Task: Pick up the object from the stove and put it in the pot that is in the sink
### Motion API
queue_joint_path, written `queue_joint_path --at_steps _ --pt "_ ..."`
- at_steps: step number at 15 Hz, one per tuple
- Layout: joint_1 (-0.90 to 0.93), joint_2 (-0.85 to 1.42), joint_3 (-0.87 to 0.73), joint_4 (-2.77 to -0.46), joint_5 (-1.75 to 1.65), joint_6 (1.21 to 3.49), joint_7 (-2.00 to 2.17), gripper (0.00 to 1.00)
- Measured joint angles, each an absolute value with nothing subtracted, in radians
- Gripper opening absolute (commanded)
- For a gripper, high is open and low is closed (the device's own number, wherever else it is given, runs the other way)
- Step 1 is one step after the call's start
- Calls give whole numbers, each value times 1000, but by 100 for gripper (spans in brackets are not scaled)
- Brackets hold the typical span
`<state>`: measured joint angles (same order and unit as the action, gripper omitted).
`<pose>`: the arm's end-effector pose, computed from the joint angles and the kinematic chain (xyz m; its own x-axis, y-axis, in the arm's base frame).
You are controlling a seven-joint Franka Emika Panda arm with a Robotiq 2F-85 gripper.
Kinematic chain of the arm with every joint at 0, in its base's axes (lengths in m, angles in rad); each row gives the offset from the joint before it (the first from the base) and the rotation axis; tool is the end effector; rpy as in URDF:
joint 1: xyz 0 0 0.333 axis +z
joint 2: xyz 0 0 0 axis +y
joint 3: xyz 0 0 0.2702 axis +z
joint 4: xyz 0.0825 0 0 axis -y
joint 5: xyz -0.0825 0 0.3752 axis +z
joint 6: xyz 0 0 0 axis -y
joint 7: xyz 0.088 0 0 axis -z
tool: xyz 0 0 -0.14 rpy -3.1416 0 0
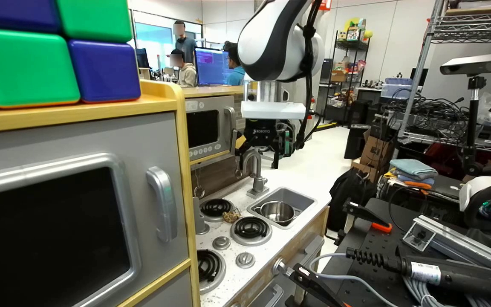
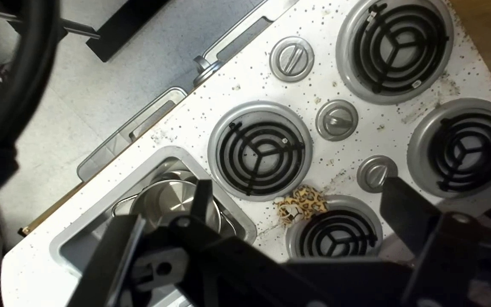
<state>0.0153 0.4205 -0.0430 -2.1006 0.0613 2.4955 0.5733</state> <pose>0.5551 -0.0157 0.1467 0.7976 -0.6024 -0.0311 -0.6027 -0.7979 -0.0015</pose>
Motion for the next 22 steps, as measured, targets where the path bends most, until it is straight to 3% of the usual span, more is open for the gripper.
queue_joint_path --at_steps 5,10,18,19,20,22 --pt "136 551 -176 -2114 -71 2729 744 100" --pt "317 827 -379 -2028 -117 3039 894 100" --pt "340 1134 -379 -1734 86 3082 899 100" --pt "338 1155 -378 -1707 95 3082 899 75" --pt "337 1173 -378 -1684 105 3082 899 74" --pt "330 1199 -373 -1646 112 3082 899 58"
